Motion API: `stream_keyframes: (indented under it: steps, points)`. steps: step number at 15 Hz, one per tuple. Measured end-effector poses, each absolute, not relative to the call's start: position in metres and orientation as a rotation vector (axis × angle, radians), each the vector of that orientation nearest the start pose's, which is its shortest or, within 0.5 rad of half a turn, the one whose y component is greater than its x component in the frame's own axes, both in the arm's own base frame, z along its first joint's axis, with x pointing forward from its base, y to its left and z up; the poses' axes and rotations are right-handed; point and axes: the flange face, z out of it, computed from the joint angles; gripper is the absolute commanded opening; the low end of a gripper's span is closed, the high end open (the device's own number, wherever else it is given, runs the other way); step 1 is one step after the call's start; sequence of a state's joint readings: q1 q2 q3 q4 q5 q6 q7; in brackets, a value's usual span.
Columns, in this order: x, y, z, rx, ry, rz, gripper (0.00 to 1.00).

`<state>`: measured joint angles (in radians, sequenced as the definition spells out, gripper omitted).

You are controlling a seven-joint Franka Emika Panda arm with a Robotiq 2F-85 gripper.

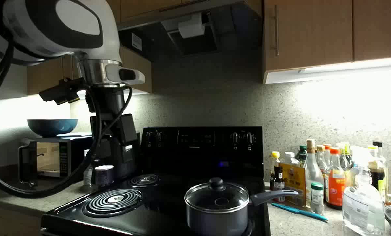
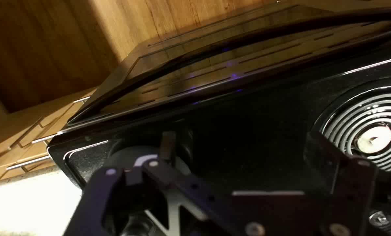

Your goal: Remove the lid from the pot

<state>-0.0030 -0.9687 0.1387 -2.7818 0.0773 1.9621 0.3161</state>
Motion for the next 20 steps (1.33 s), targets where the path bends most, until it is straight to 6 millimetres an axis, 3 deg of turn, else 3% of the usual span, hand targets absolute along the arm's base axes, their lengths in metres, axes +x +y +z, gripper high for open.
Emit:
stream_keyframes:
  steps: [13, 20]
  points:
    - [0.282, 0.039, 0.474, -3.113, 0.434, -0.253, 1.00]
    - [0.312, -0.017, 0.506, -2.966, 0.903, -0.466, 1.00]
